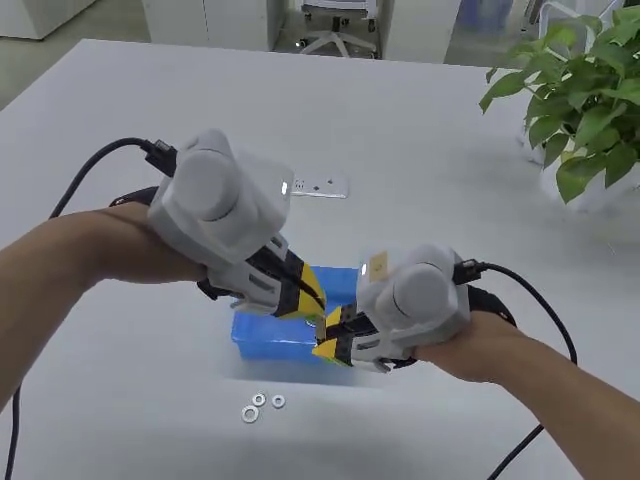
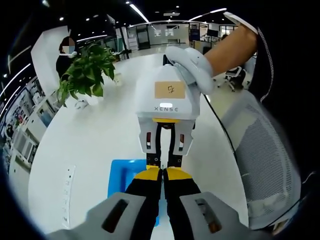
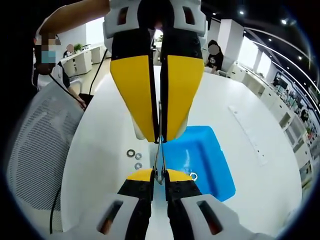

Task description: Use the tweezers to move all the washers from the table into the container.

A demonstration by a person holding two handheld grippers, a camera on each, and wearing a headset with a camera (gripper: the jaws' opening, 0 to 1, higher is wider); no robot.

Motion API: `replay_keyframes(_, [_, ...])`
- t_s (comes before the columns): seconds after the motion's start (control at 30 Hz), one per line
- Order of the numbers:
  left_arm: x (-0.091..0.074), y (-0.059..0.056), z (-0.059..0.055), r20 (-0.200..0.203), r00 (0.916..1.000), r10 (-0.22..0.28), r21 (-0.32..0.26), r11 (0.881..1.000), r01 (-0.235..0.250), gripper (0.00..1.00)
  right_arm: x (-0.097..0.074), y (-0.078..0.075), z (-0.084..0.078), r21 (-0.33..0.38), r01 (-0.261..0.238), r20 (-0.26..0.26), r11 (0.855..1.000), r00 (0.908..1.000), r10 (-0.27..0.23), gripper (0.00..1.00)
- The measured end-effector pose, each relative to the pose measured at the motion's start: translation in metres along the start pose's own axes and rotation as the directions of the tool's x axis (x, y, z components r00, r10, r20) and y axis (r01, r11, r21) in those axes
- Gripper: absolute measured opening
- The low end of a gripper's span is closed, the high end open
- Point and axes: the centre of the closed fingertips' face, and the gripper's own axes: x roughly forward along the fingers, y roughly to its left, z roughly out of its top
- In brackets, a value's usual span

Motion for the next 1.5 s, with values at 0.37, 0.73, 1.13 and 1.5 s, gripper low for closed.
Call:
replay_keyframes(0.37, [0.002, 0.021, -0.002, 0.007, 0.9999, 0.013, 0.002, 1.000, -0.013, 0.06, 0.003, -0.022, -0.001, -0.005, 0.010, 0.000, 1.000, 1.0000, -0.010, 0.10])
replay_keyframes(0.73, [0.018, 0.042, -0.017, 0.001, 0.9998, 0.019, -0.006, 1.000, -0.019, 0.06, 0.017, -0.042, -0.018, -0.001, 0.012, -0.017, 1.000, 0.9998, -0.012, 0.10])
replay_keyframes(1.13, [0.035, 0.056, -0.032, -0.009, 0.9998, 0.016, -0.015, 1.000, -0.016, 0.06, 0.031, -0.057, -0.036, -0.001, 0.017, -0.023, 1.000, 0.9996, -0.017, 0.10])
replay_keyframes(1.5, [0.046, 0.067, -0.045, -0.020, 0.9997, 0.015, -0.029, 0.999, -0.016, 0.06, 0.044, -0.067, -0.046, 0.010, 0.016, -0.023, 1.000, 0.9996, -0.015, 0.11])
